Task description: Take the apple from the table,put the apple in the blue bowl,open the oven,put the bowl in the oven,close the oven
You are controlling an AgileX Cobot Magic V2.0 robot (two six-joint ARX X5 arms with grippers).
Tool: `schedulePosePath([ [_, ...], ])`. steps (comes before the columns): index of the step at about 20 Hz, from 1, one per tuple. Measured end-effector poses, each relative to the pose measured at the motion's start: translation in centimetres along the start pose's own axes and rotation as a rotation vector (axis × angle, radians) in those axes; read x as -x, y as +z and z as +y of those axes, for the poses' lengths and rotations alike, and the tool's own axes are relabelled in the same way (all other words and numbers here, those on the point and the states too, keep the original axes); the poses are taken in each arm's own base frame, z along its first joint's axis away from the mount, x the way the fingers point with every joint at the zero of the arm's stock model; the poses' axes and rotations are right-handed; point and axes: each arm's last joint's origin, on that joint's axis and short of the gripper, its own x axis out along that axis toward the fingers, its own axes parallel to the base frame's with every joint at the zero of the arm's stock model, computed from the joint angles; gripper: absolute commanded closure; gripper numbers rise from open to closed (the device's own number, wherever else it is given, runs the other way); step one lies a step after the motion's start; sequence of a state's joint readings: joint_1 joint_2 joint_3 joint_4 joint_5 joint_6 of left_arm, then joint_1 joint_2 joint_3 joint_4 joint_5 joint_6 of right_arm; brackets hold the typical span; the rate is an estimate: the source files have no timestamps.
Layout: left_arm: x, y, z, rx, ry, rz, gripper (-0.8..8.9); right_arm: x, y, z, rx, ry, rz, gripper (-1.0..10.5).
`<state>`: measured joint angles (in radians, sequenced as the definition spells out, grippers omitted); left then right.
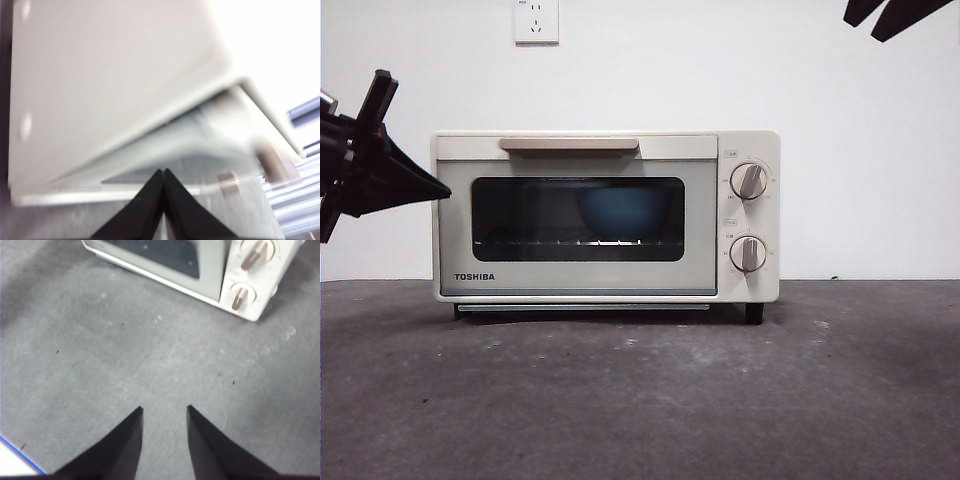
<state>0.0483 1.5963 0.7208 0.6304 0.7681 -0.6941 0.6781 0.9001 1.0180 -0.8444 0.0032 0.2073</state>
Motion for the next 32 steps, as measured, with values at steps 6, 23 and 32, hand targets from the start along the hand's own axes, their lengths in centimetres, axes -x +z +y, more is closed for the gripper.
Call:
schedulePosePath([
  [6,-0.1,0.0,-0.3,0.0,-0.024,0.017,8.07,0.0,-0.1,0.0,-0.008,-0.001,0.005,8.1],
  [23,3.8,-2.8,-9.8,-0.266,0.202,0.122,8.06,-2.4,0.0,0.4,0.021,0.155,-0.148,8.1],
  [32,8.8,-5.1,-14.5,-0.454,0.312,0.127,8.06,-4.4,-2.1,0.1,0.048,0.236,-0.363,8.5],
])
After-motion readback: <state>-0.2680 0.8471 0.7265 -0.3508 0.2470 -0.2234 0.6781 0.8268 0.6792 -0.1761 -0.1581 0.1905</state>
